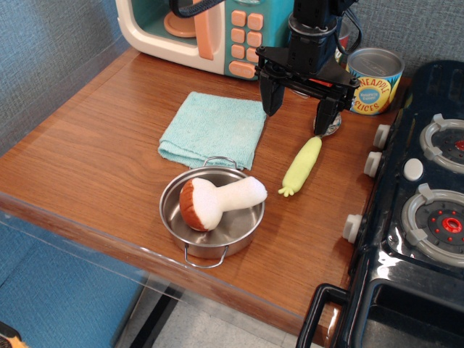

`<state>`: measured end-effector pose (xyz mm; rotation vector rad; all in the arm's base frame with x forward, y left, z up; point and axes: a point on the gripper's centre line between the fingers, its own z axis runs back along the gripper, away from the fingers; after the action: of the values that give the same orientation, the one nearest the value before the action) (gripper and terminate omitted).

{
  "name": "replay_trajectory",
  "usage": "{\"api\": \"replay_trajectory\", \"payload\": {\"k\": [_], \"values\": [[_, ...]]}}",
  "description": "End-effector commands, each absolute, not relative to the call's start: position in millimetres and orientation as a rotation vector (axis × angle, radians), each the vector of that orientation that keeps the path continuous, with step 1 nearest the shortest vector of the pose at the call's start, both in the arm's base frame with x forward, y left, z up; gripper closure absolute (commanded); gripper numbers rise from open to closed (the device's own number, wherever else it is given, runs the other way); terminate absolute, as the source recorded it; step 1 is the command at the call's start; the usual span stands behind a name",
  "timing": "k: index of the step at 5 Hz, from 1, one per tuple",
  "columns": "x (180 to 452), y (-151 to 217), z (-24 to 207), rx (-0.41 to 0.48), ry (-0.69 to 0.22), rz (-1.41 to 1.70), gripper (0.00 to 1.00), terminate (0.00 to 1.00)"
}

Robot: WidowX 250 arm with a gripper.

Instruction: Move the blue cloth closer to the table edge and microwave.

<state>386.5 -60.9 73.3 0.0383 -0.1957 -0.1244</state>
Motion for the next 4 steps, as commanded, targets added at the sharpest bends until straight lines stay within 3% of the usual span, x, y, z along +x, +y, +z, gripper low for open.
{"api": "replay_trajectory", "payload": {"k": [1,2,4], "values": [[386,-61,73,0.038,-0.196,-0.124,0.0,0.0],[390,-36,75,0.006,-0.223,-0.084,0.0,0.0],[402,24,74,0.023,-0.243,0.016,0.0,0.0]]}}
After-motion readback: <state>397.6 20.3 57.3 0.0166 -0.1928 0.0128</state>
